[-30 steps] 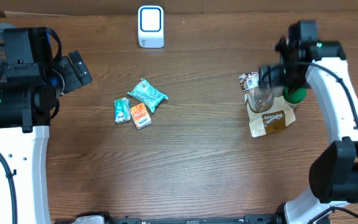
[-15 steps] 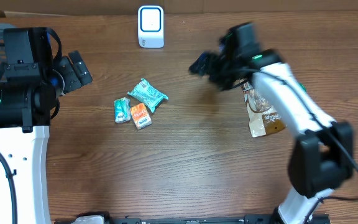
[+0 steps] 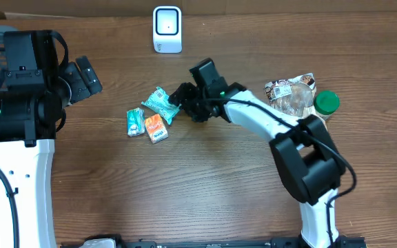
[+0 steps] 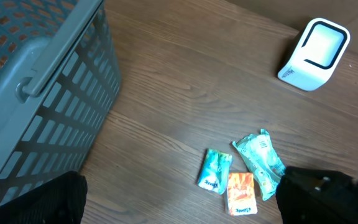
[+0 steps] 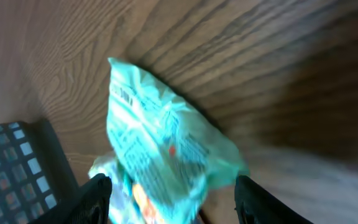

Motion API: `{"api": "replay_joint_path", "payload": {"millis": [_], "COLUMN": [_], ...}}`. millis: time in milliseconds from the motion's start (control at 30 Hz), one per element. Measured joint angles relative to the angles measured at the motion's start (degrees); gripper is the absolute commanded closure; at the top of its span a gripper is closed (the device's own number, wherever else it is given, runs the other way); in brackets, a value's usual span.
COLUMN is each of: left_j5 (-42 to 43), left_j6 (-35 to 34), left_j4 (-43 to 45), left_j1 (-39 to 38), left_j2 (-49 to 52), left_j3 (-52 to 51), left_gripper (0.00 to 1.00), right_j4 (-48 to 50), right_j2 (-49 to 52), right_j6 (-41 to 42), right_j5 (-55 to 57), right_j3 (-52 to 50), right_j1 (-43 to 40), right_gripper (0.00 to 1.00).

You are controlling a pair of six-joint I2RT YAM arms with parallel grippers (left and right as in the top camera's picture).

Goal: Scan the item barcode
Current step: 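Grasp the green-white tissue pack with the right gripper and lift, then bring the tissue pack up to the scanner face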

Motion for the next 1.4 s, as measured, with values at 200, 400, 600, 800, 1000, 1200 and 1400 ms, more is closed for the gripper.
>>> {"api": "replay_joint_path", "payload": {"millis": [200, 400, 600, 800, 1000, 1200, 1400], "left_j5": [0.0, 0.0, 0.0, 0.0, 0.0, 0.0, 0.0], "left_j6": [0.0, 0.0, 0.0, 0.0, 0.0, 0.0, 0.0], "left_j4": [0.0, 0.0, 0.0, 0.0, 0.0, 0.0, 0.0], "left_j1": [0.0, 0.0, 0.0, 0.0, 0.0, 0.0, 0.0], "left_j2": [0.0, 0.0, 0.0, 0.0, 0.0, 0.0, 0.0], "left_j3": [0.0, 0.0, 0.0, 0.0, 0.0, 0.0, 0.0], "left_gripper": [0.0, 0.0, 0.0, 0.01, 0.0, 0.0, 0.0], "right_j4": [4.9, 5.4, 6.3, 5.5, -0.5, -9.6, -16.6], "right_j2": [3.1, 4.7, 5.2, 5.3, 4.5, -4.2, -19.2], "right_j6": [1.1, 1.4, -3.6, -13.5, -23.8, -32.4, -37.2], "right_j5": [0.5, 0.5, 0.4, -4.9, -14.0, -21.5, -24.6], "right_j3": [0.0, 0.0, 0.0, 0.0, 0.0, 0.0, 0.0], "right_j1": [1.1, 1.9, 1.8, -0.4, -7.4, -15.3, -19.4], "right_gripper": [0.44, 0.55, 0.73, 0.85, 0.9, 0.96, 0.96]}}
